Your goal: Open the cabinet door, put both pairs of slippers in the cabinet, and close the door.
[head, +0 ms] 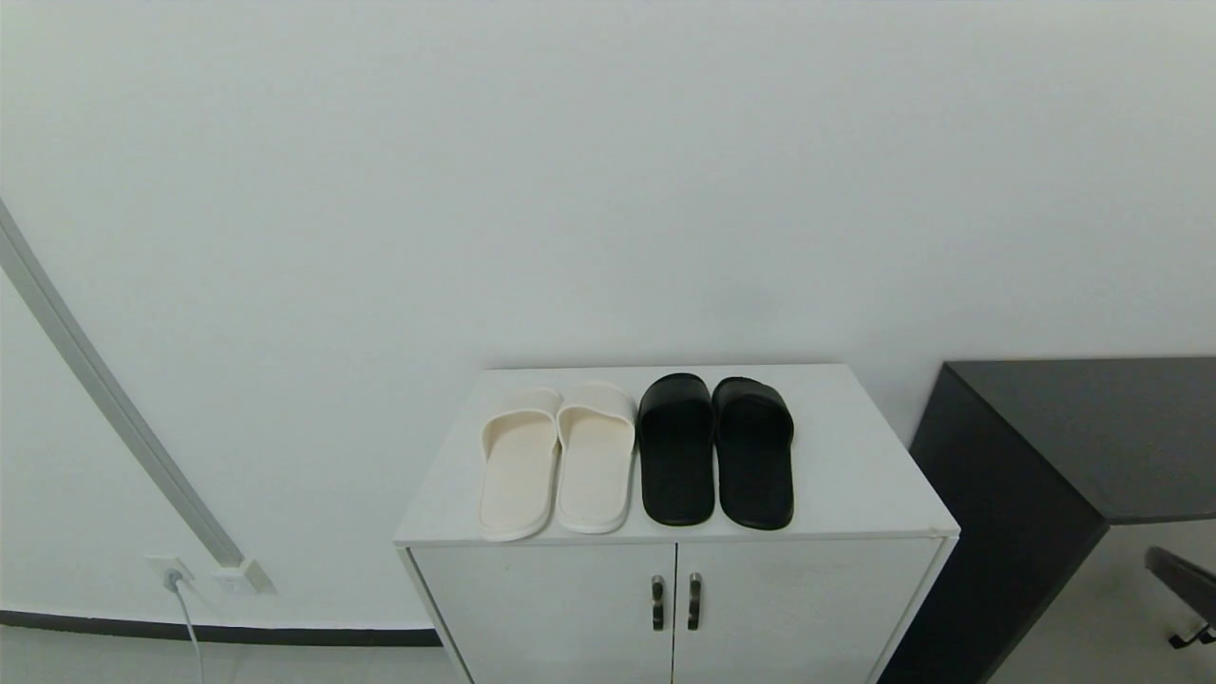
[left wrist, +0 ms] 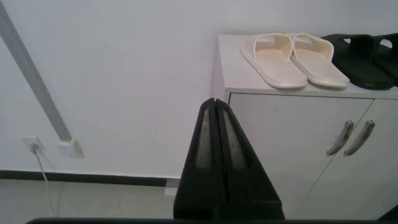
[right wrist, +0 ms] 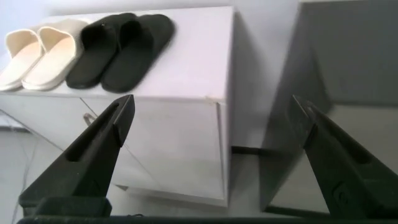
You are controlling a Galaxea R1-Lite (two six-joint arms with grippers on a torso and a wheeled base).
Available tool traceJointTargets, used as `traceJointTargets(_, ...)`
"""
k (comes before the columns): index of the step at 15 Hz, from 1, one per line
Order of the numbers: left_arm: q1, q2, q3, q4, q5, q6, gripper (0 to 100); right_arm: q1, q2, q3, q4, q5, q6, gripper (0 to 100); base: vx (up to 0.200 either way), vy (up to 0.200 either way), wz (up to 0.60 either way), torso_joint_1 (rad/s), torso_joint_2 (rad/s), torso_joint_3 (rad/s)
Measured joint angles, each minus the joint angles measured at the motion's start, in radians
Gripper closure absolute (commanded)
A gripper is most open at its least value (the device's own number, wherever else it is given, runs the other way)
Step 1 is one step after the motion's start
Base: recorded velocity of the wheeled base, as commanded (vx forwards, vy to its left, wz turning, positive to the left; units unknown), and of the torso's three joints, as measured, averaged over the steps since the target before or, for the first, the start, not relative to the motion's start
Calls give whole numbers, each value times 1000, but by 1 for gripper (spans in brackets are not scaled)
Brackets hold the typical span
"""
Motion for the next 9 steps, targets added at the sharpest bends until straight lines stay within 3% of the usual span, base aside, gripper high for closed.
traceJointTargets(4, 0, 0, 0, 0, 0, 0, 100, 179, 273, -110, -139, -131, 41, 0, 0, 0, 0, 0, 0, 0)
traceJointTargets(9, -1, 0, 0, 0, 0, 0, 100, 369, 486, -249, -177, -269, 135, 0, 0, 0, 0, 0, 0, 0)
